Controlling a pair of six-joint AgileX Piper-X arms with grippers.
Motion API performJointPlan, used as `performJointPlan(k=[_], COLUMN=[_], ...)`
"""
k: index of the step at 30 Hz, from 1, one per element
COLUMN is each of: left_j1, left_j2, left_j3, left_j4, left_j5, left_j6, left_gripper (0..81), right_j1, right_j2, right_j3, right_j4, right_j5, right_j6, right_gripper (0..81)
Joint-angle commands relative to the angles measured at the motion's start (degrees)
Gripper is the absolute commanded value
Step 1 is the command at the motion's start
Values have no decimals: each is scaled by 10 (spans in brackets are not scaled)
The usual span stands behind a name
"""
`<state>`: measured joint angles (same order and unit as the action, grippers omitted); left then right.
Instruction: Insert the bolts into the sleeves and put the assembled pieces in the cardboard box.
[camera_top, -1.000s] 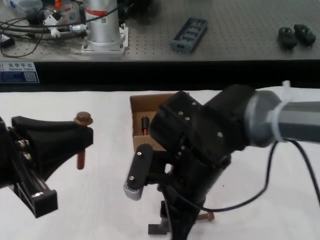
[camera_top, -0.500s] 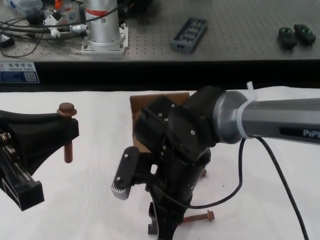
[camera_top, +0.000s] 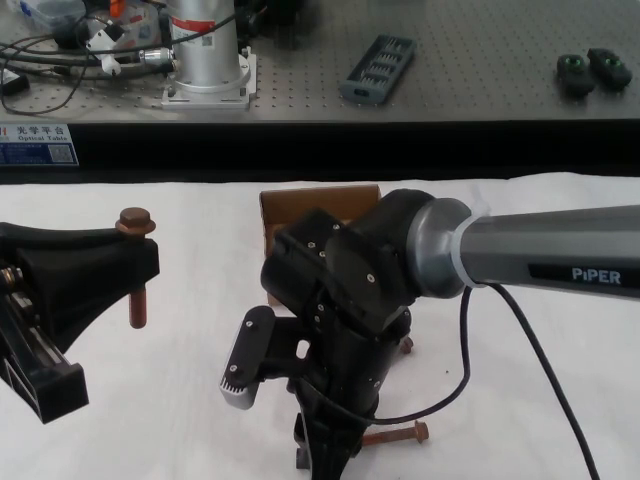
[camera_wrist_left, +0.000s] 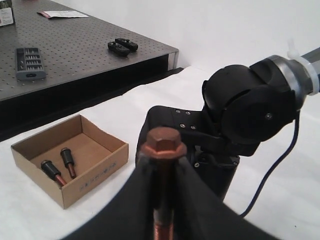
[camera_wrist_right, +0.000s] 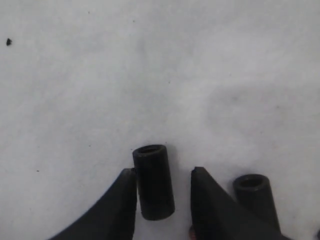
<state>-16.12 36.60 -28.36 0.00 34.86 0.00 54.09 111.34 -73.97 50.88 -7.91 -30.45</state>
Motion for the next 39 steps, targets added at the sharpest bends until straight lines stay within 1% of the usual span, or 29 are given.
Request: performJointPlan(k=[1, 5, 20, 22, 24, 25, 26, 27, 31, 33, 37, 39], left_j1=[2, 2, 2, 2, 2, 2, 2, 2, 2, 2, 2, 2], left_j2=[-6, -6, -6, -6, -6, -6, -6, -6, -6, -6, -6, -6], left_j3=[-2, -2, -2, -2, -2, -2, -2, -2, -2, -2, -2, -2], left_j4=[-12, -12, -9, -9, -9, -9, -9, -9, -9, -9, -19, -18], left_j5=[6, 19, 19, 19, 19, 19, 19, 19, 19, 20, 56, 63], left_j6=[0, 0, -5, -5, -5, -9, -13, -14, -14, -14, -27, -43], left_gripper=[6, 6, 6, 6, 6, 6, 6, 6, 6, 6, 6, 6], right_j1=[1, 1, 1, 1, 1, 1, 1, 1, 1, 1, 1, 1], right_j2=[0, 0, 35, 35, 33, 31, 29, 26, 3, -15, -70, -110], right_j3=[-8, -8, -8, -8, -8, -8, -8, -8, -8, -8, -5, 11], right_j4=[-14, -24, -15, -13, -8, -5, -2, 2, 8, 8, 0, -20], right_j5=[-6, -6, -8, -8, -8, -10, -18, -24, -49, -49, -51, -56], right_j6=[-4, -4, -4, -3, 2, 9, 15, 22, 59, 77, 96, 113], right_gripper=[278, 278, 275, 230, 137, 60, 10, 36, 28, 28, 29, 29])
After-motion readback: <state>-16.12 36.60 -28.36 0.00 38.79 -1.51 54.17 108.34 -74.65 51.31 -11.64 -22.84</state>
